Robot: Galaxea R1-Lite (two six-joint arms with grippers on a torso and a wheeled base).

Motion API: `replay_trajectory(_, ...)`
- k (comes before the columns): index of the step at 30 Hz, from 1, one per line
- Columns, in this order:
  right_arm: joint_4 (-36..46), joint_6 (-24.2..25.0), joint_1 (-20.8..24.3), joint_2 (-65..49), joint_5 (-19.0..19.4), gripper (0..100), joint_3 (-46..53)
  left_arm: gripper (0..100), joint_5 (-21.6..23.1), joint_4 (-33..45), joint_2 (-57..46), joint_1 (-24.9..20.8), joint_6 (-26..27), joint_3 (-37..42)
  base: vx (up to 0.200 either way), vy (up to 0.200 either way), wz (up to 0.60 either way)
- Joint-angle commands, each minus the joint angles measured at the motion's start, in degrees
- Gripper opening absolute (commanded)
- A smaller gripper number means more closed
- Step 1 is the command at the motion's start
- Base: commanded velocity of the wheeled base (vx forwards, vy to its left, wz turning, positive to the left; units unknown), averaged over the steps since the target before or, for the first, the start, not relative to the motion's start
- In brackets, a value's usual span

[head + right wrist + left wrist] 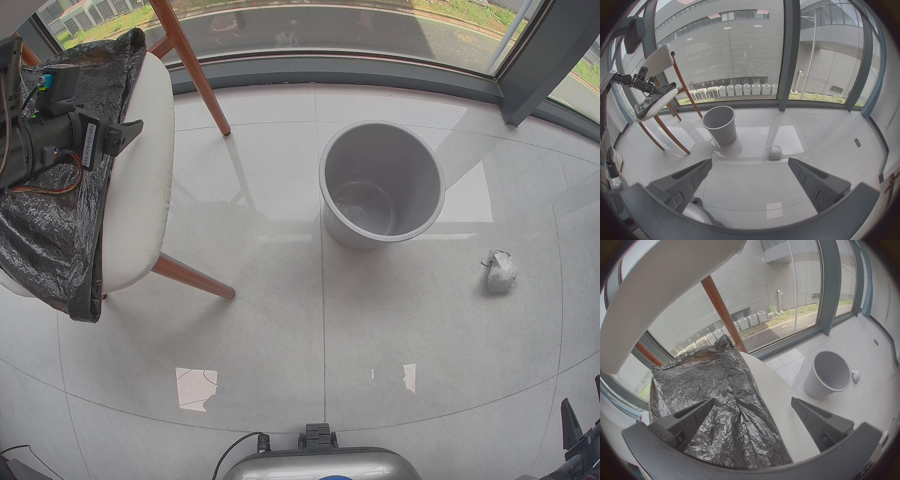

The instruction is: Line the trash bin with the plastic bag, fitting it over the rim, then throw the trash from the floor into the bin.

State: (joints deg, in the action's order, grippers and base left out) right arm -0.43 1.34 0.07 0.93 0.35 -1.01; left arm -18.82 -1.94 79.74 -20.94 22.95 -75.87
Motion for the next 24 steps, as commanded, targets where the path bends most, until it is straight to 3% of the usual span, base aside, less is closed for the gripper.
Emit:
replay_trajectory(1,0.0,0.0,0.0,-0.9,0.0,100,1.0,100,-1.0,0.1,-0.4,0.2,-0.1,0.3,0.000,0.000,0.00)
replay_trajectory(15,0.0,0.0,0.0,-0.9,0.0,100,1.0,100,-4.7,0.0,-1.5,0.3,0.2,4.2,0.000,0.000,0.00)
replay_trajectory(24,0.0,0.0,0.0,-0.9,0.0,100,1.0,100,-4.8,-0.3,-1.4,0.2,-0.3,4.4,0.000,0.000,0.00)
